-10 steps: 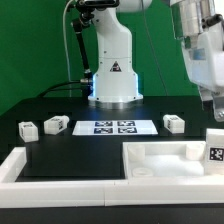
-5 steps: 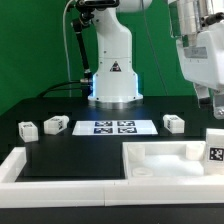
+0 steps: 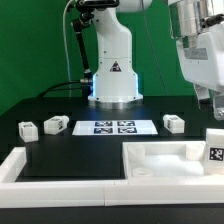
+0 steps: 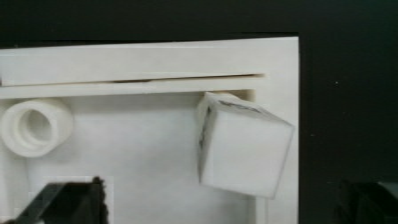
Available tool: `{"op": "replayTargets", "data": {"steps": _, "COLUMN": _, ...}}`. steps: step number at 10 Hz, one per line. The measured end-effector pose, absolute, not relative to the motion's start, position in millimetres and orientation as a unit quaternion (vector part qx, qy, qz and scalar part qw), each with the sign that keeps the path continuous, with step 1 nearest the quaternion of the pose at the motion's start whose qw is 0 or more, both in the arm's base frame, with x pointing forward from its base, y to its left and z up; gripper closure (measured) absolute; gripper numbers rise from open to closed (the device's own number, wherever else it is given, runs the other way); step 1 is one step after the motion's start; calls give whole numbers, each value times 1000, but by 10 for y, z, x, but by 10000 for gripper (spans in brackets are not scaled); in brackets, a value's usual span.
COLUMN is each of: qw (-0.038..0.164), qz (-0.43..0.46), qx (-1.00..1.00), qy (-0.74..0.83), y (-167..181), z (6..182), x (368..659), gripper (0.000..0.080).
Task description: Assemble square table
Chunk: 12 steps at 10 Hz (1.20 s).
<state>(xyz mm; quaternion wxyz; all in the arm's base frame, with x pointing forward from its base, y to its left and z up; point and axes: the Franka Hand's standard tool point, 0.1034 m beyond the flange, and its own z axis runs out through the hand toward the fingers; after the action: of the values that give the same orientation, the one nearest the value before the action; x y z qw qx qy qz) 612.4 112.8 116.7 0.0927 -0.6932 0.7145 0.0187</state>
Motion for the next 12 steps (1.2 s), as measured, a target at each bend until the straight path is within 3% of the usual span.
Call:
{"op": "replayTargets", "data": {"steps": 7, "qw": 91, "qz": 19, "qx": -694, "qy": 714, "y": 1130, "z": 1148, "x": 6116, "gripper": 150}}
{"op": "replayTargets", "data": {"steps": 10, "qw": 106, "qz": 3, "qx": -749, "qy": 654, "y": 1147, "z": 1276, "x": 6041, "gripper": 150}}
{"op": "replayTargets", "data": {"steps": 12, "qw": 108, "qz": -1, "qx": -745, "qy": 658, "y": 1167, "z": 1272, "x": 6057, "gripper": 150}}
